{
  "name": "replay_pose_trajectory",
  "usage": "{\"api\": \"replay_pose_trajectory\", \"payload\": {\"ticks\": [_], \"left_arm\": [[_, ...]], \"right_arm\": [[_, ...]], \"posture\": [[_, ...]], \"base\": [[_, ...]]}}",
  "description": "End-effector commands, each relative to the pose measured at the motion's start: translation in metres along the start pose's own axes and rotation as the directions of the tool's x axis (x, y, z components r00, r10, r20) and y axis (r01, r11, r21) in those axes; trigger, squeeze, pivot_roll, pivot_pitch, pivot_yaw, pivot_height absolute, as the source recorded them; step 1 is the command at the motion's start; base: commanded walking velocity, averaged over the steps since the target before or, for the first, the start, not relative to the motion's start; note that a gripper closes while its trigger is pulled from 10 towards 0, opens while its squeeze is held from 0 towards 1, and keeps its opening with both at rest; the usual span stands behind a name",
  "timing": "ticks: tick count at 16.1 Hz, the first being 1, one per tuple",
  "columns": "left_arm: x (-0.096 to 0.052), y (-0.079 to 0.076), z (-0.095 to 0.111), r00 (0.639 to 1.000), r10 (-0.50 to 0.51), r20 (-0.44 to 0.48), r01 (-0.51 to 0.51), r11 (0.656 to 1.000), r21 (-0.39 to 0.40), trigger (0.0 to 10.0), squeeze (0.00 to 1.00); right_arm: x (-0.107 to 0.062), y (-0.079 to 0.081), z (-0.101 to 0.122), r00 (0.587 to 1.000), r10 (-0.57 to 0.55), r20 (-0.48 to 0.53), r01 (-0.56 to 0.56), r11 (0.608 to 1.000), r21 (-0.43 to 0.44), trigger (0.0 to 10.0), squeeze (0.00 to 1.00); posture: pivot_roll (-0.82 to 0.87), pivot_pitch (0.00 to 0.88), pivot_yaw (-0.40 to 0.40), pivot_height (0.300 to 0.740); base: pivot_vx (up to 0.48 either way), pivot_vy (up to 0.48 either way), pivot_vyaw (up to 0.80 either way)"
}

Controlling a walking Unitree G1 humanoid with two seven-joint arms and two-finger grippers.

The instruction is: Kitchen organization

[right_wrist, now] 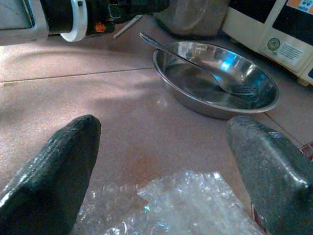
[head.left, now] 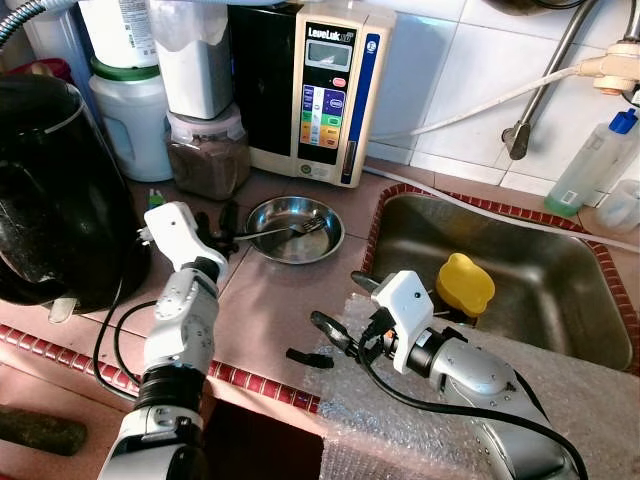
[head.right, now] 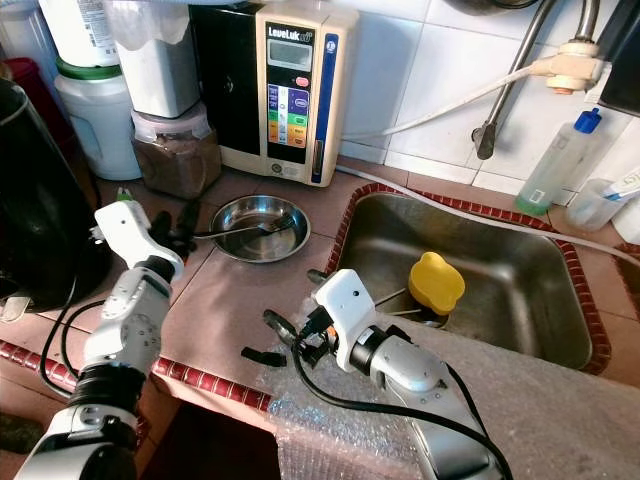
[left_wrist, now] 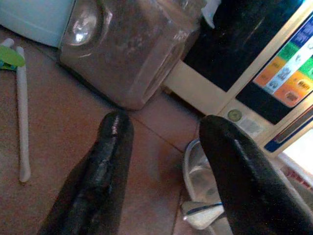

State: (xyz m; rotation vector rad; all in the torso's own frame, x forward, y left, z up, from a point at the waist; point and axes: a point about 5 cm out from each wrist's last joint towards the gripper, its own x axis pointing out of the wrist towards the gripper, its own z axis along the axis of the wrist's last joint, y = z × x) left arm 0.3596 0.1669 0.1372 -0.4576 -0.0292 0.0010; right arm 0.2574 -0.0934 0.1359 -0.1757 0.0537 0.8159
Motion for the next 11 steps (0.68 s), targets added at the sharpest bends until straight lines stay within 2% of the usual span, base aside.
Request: {"api": "replay_pose_trajectory", "payload": {"ticks": [1,2,4,7,11], "left_arm": [[-0.004,0.009,-0.002,0.999,0.028,-0.023,-0.029,0.999,-0.025,10.0,1.00],[-0.007,0.010,-0.003,0.999,0.013,-0.041,-0.014,1.000,-0.025,10.0,1.00],[-0.016,0.008,0.000,0.994,-0.086,-0.064,0.089,0.995,0.053,10.0,1.00],[-0.022,0.011,0.005,0.992,-0.098,-0.086,0.104,0.992,0.073,10.0,1.00],[-0.041,0.015,0.004,0.990,-0.067,-0.122,0.073,0.996,0.046,10.0,1.00]], "right_arm": [[0.000,-0.001,-0.001,1.000,0.007,-0.008,-0.007,1.000,-0.014,10.0,0.00],[0.000,0.000,-0.001,1.000,0.010,-0.010,-0.010,1.000,-0.020,10.0,0.00],[-0.001,-0.006,0.007,0.999,-0.023,0.034,0.024,0.999,-0.033,10.0,0.00],[-0.006,-0.009,0.009,0.999,-0.028,0.038,0.030,0.999,-0.044,10.0,0.00],[-0.006,-0.008,0.005,0.998,-0.049,0.030,0.050,0.998,-0.043,10.0,0.00]], "posture": [[0.08,0.000,-0.059,0.740],[0.08,0.000,-0.059,0.740],[0.09,0.000,-0.060,0.740],[0.10,0.000,-0.058,0.740],[0.10,0.000,-0.047,0.740]], "base": [[0.000,0.000,0.00],[0.000,0.000,0.00],[0.000,0.000,0.00],[0.000,0.000,0.00],[0.000,0.000,0.00]]}}
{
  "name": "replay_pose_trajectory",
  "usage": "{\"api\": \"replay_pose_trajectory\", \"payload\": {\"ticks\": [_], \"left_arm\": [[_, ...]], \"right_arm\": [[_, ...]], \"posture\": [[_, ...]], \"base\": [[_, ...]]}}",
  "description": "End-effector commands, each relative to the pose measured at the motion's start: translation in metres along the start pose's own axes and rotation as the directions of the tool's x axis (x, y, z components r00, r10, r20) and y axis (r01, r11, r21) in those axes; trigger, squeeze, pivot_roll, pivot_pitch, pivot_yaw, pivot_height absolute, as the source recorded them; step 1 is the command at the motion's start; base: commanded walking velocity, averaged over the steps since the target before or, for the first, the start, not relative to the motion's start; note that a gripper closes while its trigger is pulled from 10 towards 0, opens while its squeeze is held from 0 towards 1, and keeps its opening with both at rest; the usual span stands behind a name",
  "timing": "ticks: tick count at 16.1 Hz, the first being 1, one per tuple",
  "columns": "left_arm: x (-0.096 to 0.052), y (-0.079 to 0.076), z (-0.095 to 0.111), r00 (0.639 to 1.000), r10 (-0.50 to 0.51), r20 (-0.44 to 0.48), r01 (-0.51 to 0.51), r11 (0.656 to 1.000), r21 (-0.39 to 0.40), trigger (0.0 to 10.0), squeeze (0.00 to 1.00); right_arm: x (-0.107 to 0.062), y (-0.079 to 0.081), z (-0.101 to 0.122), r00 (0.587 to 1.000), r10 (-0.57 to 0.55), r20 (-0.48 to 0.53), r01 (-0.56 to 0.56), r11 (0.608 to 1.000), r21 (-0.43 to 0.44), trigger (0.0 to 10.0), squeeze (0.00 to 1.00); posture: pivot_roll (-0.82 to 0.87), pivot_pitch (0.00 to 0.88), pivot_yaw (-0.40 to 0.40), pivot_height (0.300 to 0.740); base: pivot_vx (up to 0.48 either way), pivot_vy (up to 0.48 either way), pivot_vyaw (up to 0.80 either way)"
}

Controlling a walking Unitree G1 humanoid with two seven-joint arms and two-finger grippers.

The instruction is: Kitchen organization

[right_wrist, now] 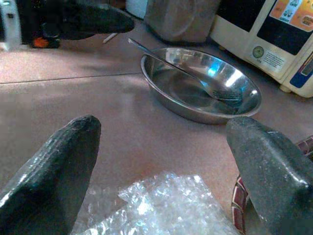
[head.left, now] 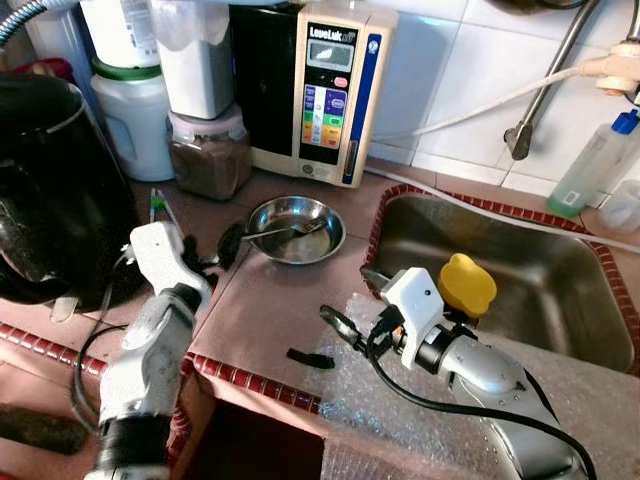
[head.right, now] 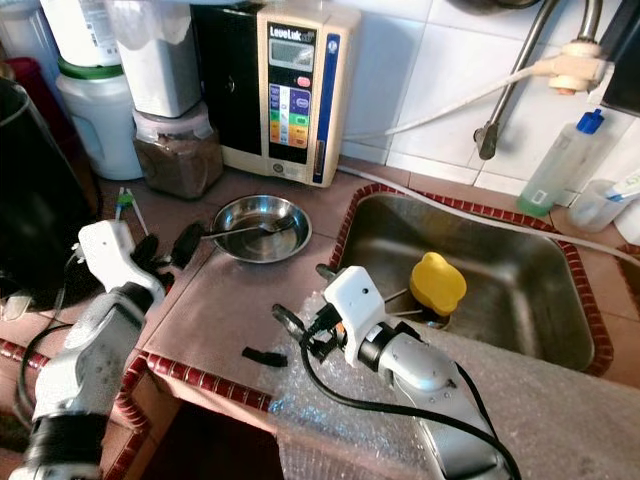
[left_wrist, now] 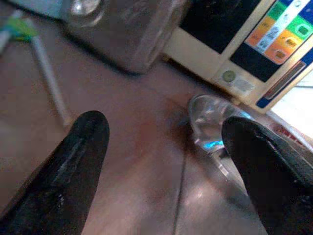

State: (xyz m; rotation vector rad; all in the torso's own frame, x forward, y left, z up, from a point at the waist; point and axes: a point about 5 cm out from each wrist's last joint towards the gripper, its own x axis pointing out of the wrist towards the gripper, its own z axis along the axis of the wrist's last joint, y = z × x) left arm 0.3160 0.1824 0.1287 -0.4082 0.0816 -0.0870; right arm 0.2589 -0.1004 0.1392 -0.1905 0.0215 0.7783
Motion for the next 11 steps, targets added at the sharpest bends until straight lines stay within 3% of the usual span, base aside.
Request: {"api": "replay_pose_trajectory", "payload": {"ticks": [1,4,6,11], "left_arm": [[-0.007,-0.003,-0.002,1.000,0.010,-0.020,-0.010,1.000,-0.017,10.0,1.00],[-0.014,-0.001,-0.007,0.998,0.019,-0.053,-0.020,1.000,-0.015,10.0,1.00],[-0.012,-0.004,-0.016,0.993,0.034,-0.113,-0.040,0.998,-0.055,10.0,1.00],[0.005,-0.032,-0.030,0.981,-0.066,-0.185,0.036,0.986,-0.162,10.0,1.00]], "right_arm": [[-0.001,0.002,0.002,1.000,0.001,0.009,0.000,1.000,-0.018,10.0,0.00],[-0.001,0.001,0.002,1.000,0.007,0.006,-0.007,1.000,-0.021,10.0,0.00],[0.000,0.000,0.003,1.000,0.009,0.008,-0.009,1.000,-0.027,10.0,0.00],[0.001,0.002,0.002,1.000,0.007,0.002,-0.007,0.999,-0.037,10.0,0.00]], "posture": [[0.10,0.000,-0.051,0.740],[0.10,0.000,-0.055,0.740],[0.10,0.000,-0.057,0.740],[0.08,0.000,-0.051,0.740]], "base": [[0.000,0.000,0.00],[0.000,0.000,0.00],[0.000,0.000,0.00],[0.000,0.000,0.00]]}}
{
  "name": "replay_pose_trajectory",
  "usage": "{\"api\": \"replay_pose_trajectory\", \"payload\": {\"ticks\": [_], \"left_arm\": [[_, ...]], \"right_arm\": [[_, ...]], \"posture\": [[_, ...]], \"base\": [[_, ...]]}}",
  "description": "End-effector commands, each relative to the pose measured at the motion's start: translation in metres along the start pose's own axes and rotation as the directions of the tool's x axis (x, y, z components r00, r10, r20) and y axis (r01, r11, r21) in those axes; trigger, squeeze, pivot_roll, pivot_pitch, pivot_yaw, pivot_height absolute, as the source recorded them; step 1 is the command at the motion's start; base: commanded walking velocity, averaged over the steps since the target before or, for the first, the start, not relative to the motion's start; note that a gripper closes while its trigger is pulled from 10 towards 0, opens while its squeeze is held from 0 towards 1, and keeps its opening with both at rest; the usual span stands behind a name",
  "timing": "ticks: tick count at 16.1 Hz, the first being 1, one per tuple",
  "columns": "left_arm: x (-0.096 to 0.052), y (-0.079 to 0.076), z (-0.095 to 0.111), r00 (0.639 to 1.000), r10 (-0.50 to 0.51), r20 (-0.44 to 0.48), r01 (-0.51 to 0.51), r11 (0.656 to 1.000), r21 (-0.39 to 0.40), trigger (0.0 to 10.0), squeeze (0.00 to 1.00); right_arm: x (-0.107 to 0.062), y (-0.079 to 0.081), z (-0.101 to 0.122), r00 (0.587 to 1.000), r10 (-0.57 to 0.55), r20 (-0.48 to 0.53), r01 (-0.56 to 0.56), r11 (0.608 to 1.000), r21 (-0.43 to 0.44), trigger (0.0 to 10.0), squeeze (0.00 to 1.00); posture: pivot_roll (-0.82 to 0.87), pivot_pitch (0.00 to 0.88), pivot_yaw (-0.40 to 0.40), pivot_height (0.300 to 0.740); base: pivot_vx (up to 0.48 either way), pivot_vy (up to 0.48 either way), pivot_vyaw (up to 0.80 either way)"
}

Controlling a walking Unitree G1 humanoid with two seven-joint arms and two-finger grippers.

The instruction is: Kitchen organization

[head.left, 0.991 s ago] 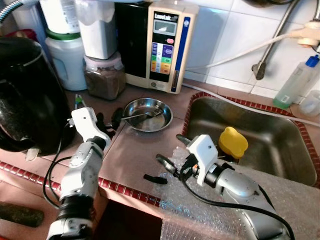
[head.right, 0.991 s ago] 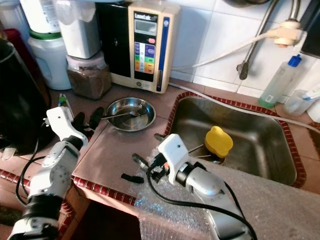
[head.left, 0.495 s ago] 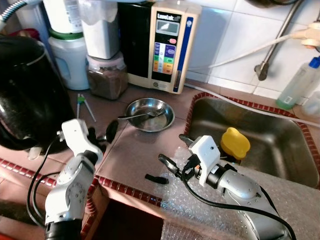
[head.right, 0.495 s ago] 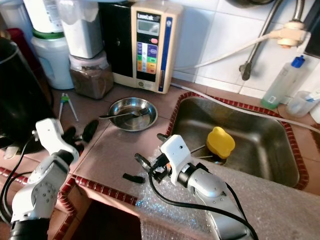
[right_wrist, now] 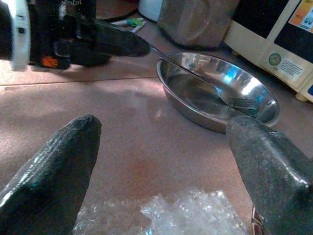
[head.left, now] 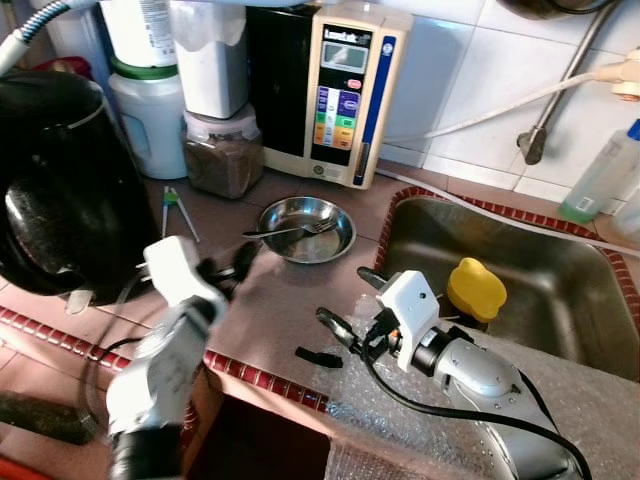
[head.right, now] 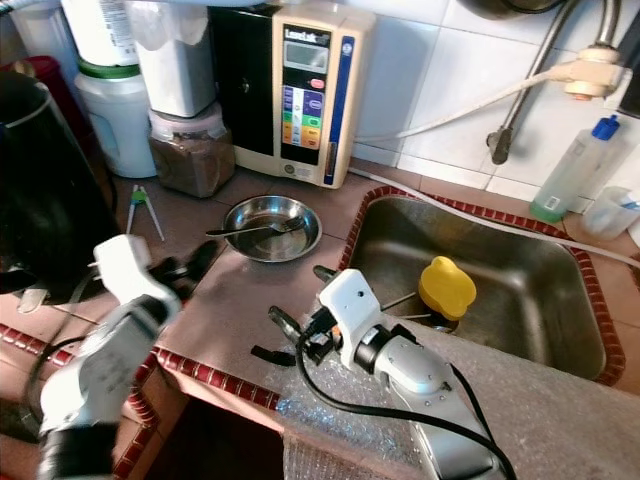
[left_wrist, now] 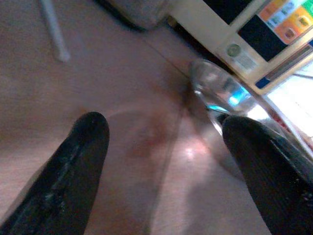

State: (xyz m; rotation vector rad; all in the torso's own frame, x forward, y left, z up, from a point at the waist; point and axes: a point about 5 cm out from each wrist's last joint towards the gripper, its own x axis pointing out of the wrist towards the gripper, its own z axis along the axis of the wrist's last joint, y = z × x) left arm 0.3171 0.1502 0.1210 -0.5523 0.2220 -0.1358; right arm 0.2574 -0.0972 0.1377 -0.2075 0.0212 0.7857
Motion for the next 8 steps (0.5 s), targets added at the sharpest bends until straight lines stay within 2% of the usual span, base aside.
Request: {"api": "replay_pose_trajectory", "payload": {"ticks": [1,3,6,7,8], "left_arm": [[0.005,-0.007,-0.013,0.997,-0.036,-0.063,0.034,0.999,-0.021,10.0,1.00],[0.011,-0.012,-0.020,0.994,-0.051,-0.095,0.047,0.998,-0.045,10.0,1.00],[0.019,-0.011,-0.028,0.993,-0.040,-0.113,0.032,0.997,-0.075,10.0,1.00],[0.022,-0.013,-0.029,0.993,-0.044,-0.110,0.036,0.996,-0.080,10.0,0.77],[0.024,-0.015,-0.029,0.994,-0.049,-0.098,0.041,0.995,-0.090,10.0,0.00]], "right_arm": [[0.000,-0.002,0.004,1.000,-0.002,0.007,0.002,1.000,-0.024,10.0,0.00],[-0.001,-0.003,0.004,1.000,-0.007,0.005,0.007,1.000,-0.027,10.0,0.00],[0.000,-0.003,0.005,1.000,-0.009,0.004,0.009,0.999,-0.035,10.0,0.00],[0.000,-0.004,0.005,1.000,-0.009,0.004,0.009,0.999,-0.038,10.0,0.00],[0.000,-0.004,0.006,1.000,-0.010,0.004,0.010,0.999,-0.041,10.0,0.00]], "posture": [[0.07,0.000,-0.050,0.740],[0.07,0.000,-0.050,0.740],[0.05,0.000,-0.053,0.740],[0.04,0.000,-0.053,0.740],[0.04,0.000,-0.052,0.740]], "base": [[0.000,0.000,0.00],[0.000,0.000,0.00],[0.000,0.000,0.00],[0.000,0.000,0.00],[0.000,0.000,0.00]]}}
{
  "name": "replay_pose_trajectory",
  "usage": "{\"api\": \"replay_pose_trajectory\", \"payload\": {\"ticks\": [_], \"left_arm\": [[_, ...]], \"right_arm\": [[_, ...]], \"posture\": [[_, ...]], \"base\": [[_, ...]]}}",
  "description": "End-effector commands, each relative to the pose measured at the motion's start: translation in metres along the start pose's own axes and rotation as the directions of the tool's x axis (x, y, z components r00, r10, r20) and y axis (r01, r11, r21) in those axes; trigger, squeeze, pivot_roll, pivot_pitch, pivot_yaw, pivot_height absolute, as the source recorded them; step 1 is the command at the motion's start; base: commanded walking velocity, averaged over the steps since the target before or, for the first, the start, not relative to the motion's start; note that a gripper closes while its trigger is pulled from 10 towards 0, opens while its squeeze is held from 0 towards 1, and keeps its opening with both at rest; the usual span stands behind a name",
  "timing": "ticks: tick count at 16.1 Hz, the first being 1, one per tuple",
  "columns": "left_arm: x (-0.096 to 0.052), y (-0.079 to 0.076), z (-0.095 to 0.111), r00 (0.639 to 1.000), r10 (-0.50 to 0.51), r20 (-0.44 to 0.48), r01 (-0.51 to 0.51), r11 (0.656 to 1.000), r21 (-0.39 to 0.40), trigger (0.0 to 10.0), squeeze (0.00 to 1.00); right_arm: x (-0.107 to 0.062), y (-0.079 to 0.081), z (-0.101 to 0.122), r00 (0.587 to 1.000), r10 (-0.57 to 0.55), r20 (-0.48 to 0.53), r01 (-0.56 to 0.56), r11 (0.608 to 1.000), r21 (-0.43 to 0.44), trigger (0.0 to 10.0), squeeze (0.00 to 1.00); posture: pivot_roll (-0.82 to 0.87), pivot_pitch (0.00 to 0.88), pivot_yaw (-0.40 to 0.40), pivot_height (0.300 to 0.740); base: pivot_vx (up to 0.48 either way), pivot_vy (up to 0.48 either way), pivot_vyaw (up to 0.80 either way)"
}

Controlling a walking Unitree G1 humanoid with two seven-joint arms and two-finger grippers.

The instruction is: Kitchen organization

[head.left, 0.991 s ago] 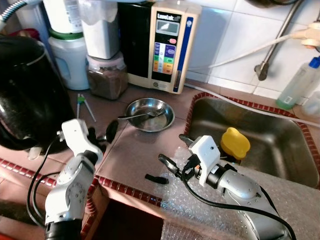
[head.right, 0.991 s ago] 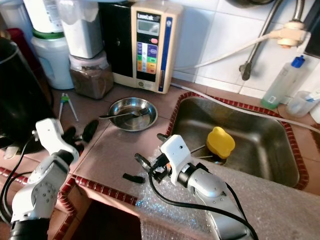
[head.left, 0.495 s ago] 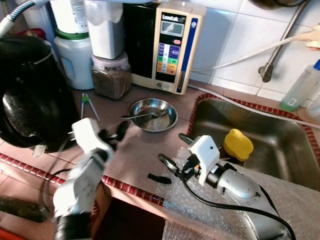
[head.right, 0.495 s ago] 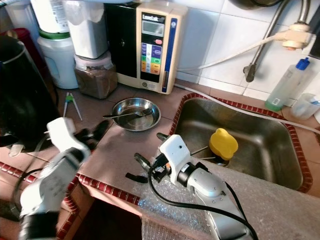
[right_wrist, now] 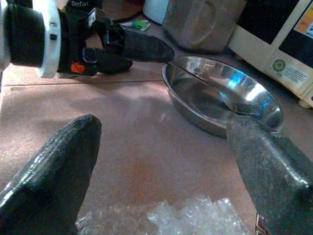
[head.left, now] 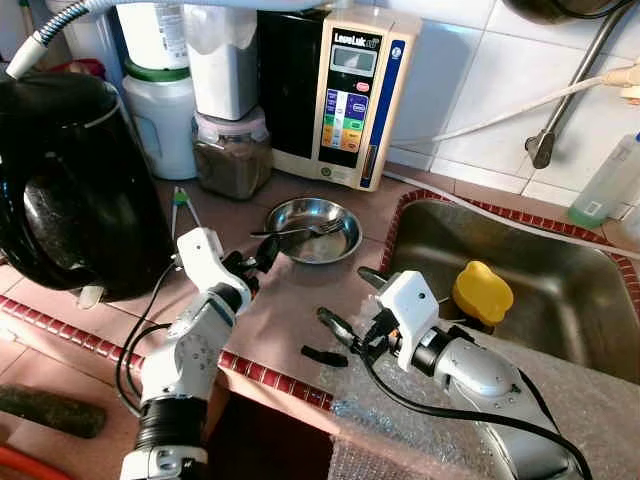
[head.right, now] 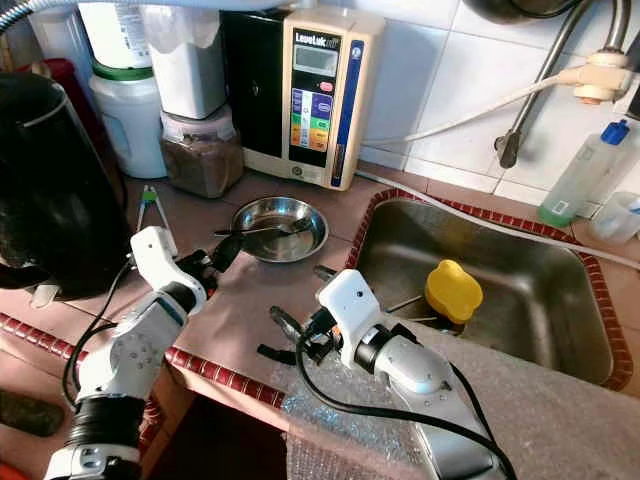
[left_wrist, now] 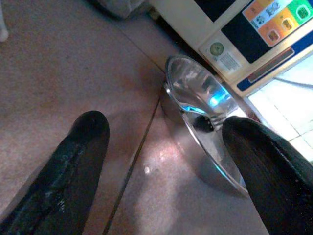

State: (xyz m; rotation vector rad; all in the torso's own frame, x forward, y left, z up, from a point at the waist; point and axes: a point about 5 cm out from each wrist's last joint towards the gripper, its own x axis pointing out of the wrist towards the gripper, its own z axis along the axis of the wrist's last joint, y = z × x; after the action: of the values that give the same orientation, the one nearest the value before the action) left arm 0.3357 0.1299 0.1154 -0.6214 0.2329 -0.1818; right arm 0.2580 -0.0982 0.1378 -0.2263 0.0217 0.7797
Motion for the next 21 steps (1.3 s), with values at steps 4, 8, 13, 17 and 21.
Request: {"api": "replay_pose_trajectory", "payload": {"ticks": [4,8,13,17,21], "left_arm": [[0.011,-0.002,-0.020,0.999,0.013,-0.053,-0.015,0.999,-0.037,10.0,0.00],[0.022,-0.011,-0.018,0.999,-0.005,-0.034,0.004,0.999,-0.046,10.0,0.00],[0.029,-0.017,-0.015,1.000,-0.020,-0.021,0.019,0.999,-0.036,10.0,0.00],[0.035,-0.016,-0.016,1.000,0.009,0.014,-0.008,0.999,-0.043,0.0,0.00],[0.041,-0.021,-0.014,0.999,0.012,0.033,-0.011,0.999,-0.053,0.0,0.00]], "right_arm": [[-0.002,-0.004,0.007,1.000,-0.014,0.010,0.014,0.999,-0.031,10.0,0.00],[-0.003,-0.004,0.007,1.000,-0.021,0.008,0.021,0.999,-0.033,10.0,0.00],[-0.002,-0.002,0.007,0.999,-0.031,0.011,0.031,0.999,-0.027,10.0,0.00],[-0.002,-0.002,0.008,0.999,-0.042,0.021,0.042,0.999,-0.013,10.0,0.00],[-0.005,0.000,0.008,0.999,-0.034,0.023,0.033,0.999,0.014,10.0,0.00]], "posture": [[0.02,0.000,-0.051,0.740],[0.02,0.000,-0.050,0.740],[0.01,0.000,-0.039,0.740],[0.01,0.000,-0.037,0.740],[0.00,0.000,-0.034,0.740]], "base": [[0.000,0.000,0.00],[0.000,0.000,0.00],[0.000,0.000,0.00],[0.000,0.000,0.00],[0.000,0.000,0.00]]}}
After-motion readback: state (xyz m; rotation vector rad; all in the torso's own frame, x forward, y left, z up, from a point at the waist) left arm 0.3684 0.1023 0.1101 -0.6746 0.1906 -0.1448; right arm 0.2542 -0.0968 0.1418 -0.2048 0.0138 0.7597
